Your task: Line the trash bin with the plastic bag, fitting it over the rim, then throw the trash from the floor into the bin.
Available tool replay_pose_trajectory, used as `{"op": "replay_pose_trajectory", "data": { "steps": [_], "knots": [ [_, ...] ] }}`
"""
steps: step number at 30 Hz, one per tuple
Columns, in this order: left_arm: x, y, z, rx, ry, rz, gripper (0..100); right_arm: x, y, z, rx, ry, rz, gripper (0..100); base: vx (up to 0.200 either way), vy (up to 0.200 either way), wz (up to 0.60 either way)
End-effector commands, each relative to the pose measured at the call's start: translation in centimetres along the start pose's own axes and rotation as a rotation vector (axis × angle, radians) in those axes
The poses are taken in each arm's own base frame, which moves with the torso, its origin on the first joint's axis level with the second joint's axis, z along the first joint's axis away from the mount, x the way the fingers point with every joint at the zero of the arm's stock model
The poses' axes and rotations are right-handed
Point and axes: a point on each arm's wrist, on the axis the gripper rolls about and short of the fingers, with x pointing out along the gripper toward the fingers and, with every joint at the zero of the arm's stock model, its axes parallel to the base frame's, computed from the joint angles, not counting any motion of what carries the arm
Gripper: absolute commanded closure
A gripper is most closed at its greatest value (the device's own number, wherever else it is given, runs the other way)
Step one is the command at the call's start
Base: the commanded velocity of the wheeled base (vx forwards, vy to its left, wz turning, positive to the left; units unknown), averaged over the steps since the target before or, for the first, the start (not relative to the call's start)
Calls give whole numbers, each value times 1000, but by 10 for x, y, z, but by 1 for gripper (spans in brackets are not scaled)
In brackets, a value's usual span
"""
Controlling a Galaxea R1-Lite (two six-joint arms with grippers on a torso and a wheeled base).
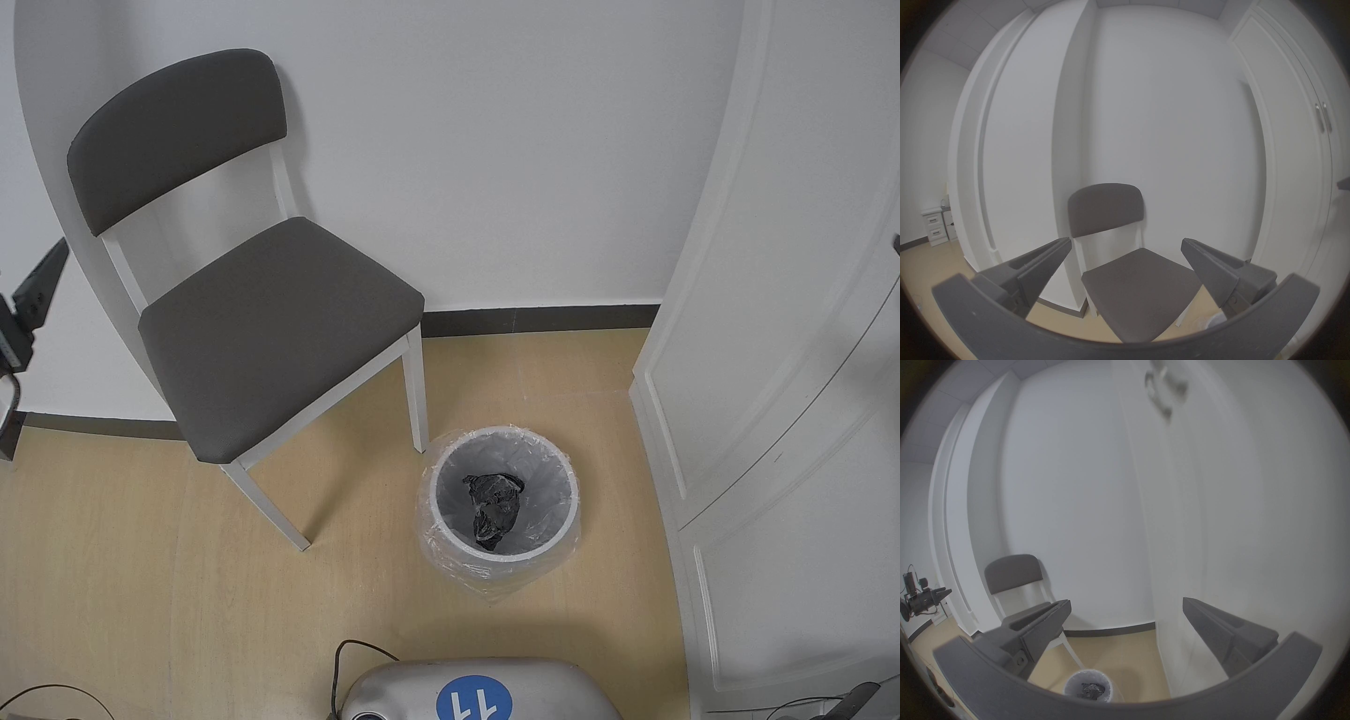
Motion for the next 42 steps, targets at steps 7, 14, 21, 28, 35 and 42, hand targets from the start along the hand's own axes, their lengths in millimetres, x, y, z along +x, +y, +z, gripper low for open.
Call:
{"op": "replay_pose_trajectory", "data": {
  "steps": [7,14,21,28,35,42],
  "knots": [
    [-198,46,30,-120,-168,130,0,-185,-20,-103,-30,-178,-98,0,0,0,0],
    [-220,46,-14,-103,-101,150,0,-179,-23,-121,-94,-121,-139,0,0,0,0],
    [-204,42,-79,-65,43,171,0,-176,-24,-128,-90,-272,-123,0,0,0,0],
    [-199,38,-132,23,210,71,0,-172,-27,-148,-85,-188,-118,0,0,0,0],
    [-200,35,-138,4,271,-76,0,-170,-31,-171,-102,37,-142,0,0,0,0],
    [-202,34,-142,3,330,-102,0,-172,-32,-184,-101,178,-134,0,0,0,0]
  ]
}}
